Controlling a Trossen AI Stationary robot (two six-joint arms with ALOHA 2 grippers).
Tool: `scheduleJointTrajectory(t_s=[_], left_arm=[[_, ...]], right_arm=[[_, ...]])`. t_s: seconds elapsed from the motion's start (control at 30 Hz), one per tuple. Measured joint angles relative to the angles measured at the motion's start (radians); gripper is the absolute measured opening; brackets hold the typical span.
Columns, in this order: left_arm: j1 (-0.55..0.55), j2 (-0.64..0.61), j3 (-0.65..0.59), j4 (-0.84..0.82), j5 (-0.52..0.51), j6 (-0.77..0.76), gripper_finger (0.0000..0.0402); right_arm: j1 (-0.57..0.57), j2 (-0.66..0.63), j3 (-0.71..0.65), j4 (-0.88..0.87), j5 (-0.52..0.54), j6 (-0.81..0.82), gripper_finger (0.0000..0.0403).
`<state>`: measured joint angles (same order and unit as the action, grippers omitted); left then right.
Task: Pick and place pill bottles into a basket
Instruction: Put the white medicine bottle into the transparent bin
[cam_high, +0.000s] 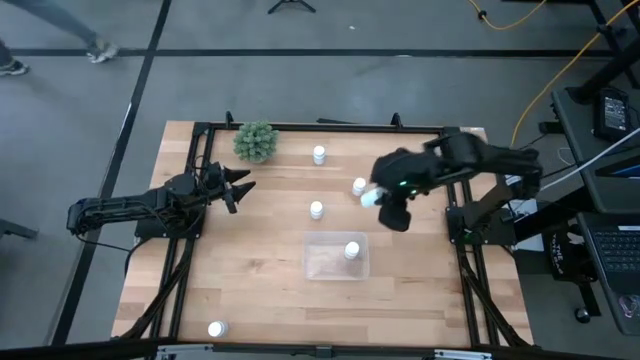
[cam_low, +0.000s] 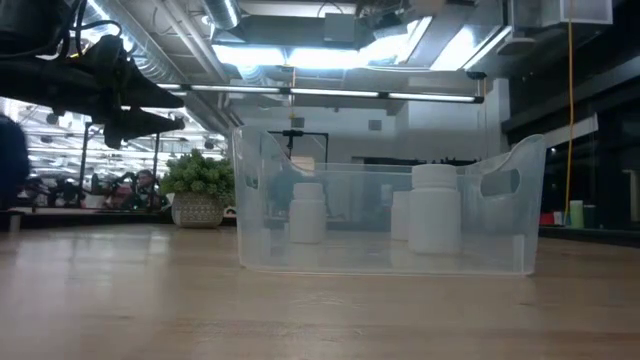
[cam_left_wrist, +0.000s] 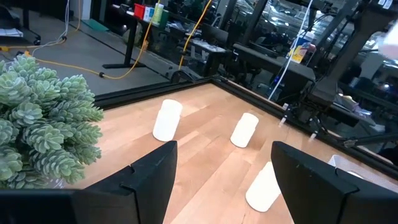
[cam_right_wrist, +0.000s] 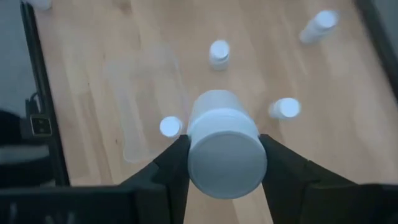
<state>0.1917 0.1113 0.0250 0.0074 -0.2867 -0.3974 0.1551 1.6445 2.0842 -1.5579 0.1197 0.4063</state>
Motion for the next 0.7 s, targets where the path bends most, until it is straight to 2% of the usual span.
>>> scheduleJointTrajectory(t_s=[0.27, 0.7], left_arm=[[0.000, 0.000, 0.000, 0.000, 0.000, 0.000, 0.0253], [0.000, 0.000, 0.000, -0.006, 0.061, 0.000, 0.0253]], right_arm=[[0.000, 0.120, -0.001, 0.051, -0.094, -0.051, 0.0151], [0.045, 0.242, -0.001, 0.208, -0.115, -0.072, 0.0151]])
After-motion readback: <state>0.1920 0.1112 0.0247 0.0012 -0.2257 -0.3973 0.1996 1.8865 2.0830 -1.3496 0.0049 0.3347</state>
